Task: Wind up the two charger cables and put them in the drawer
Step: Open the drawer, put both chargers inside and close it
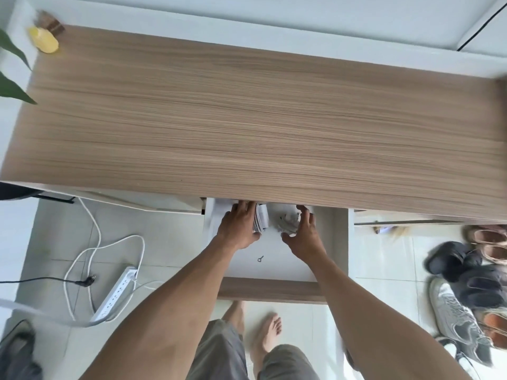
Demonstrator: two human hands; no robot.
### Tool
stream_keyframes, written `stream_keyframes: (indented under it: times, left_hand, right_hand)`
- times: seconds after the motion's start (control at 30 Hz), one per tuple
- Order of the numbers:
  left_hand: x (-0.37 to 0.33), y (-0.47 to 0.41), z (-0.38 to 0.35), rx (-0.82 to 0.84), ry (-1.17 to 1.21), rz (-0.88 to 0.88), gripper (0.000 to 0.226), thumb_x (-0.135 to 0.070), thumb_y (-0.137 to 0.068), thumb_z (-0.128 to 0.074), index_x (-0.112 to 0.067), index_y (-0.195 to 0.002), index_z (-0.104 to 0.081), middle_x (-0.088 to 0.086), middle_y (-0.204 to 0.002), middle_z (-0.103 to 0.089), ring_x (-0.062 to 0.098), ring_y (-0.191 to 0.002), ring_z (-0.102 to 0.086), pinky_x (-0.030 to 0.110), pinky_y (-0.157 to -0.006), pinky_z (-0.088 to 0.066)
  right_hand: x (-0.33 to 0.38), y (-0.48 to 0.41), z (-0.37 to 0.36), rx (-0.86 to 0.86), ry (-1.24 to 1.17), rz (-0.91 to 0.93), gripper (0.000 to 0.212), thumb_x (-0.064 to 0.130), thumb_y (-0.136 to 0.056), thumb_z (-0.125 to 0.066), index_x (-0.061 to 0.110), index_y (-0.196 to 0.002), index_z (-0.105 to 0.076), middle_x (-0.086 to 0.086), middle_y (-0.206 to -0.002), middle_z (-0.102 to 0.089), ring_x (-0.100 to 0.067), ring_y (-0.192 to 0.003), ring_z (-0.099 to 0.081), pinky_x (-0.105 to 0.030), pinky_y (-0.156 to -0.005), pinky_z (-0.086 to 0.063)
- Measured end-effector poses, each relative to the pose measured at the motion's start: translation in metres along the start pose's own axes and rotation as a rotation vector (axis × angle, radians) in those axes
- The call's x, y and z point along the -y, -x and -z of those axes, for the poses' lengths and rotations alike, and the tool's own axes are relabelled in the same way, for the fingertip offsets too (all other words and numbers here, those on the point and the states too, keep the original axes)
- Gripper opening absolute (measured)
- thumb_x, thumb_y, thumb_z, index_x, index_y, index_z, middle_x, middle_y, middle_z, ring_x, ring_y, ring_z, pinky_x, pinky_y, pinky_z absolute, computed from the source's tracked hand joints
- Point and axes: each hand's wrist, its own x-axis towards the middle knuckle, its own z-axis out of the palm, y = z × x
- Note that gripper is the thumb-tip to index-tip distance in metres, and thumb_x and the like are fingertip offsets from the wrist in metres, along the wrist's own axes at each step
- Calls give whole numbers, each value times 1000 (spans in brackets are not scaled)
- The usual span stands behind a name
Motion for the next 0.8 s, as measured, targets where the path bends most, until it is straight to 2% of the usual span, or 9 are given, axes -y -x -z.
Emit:
stream_keyframes:
  times: [0.17,0.27,0.33,0.43,0.5,0.57,0.63,0.8]
  left_hand:
    - [-19,29,7,-34,55,114,93,-38,-73,-75,-15,-145,-21,11,-142,-29,34,-122,-45,45,-94,-46]
    - [-39,56,8,-51,87,177,92,-40,-78,-70,-14,-148,-17,13,-142,-31,34,-125,-43,45,-98,-42]
    - [-51,74,7,-59,96,210,82,-41,-82,-66,-12,-146,-23,14,-139,-37,34,-124,-45,45,-98,-42]
    - [-69,107,4,-102,134,212,54,-40,-87,-59,-13,-131,-45,11,-128,-53,30,-118,-52,44,-96,-43]
    - [-78,125,4,-139,224,237,38,-38,-88,-57,-16,-118,-58,6,-121,-63,26,-111,-59,40,-93,-47]
    - [-87,145,3,-190,308,284,23,-34,-87,-56,-18,-100,-66,5,-108,-71,27,-99,-65,35,-85,-51]
    - [-95,162,4,-236,322,292,19,-31,-87,-54,-19,-91,-67,6,-100,-73,28,-94,-66,34,-80,-52]
    - [-104,190,1,-284,316,289,15,-28,-87,-54,-19,-85,-67,6,-95,-74,28,-92,-67,35,-80,-53]
  right_hand:
    - [-4,27,15,-1,-4,13,71,16,-82,-66,18,-140,-26,-14,-133,-36,-37,-107,-54,-37,-82,-44]
    - [-2,54,23,6,-20,34,62,18,-85,-63,18,-137,-30,-15,-132,-40,-35,-114,-51,-41,-92,-45]
    - [-4,67,27,15,-10,31,55,21,-87,-61,16,-135,-36,-14,-131,-45,-32,-115,-52,-41,-96,-45]
    - [-8,92,34,8,-4,62,37,22,-89,-58,12,-124,-52,-11,-118,-60,-27,-109,-58,-33,-92,-45]
    - [-6,107,39,11,-24,71,24,21,-89,-56,12,-110,-62,-10,-106,-67,-28,-101,-62,-31,-85,-47]
    - [-2,123,41,-1,-32,76,14,22,-89,-51,15,-93,-63,-11,-97,-68,-29,-89,-61,-30,-76,-47]
    - [0,137,42,-22,-46,92,17,22,-87,-47,14,-80,-58,-13,-91,-67,-30,-81,-59,-30,-71,-49]
    - [-2,166,46,-54,-86,152,24,22,-85,-46,8,-80,-64,-17,-83,-69,-36,-78,-64,-40,-69,-55]
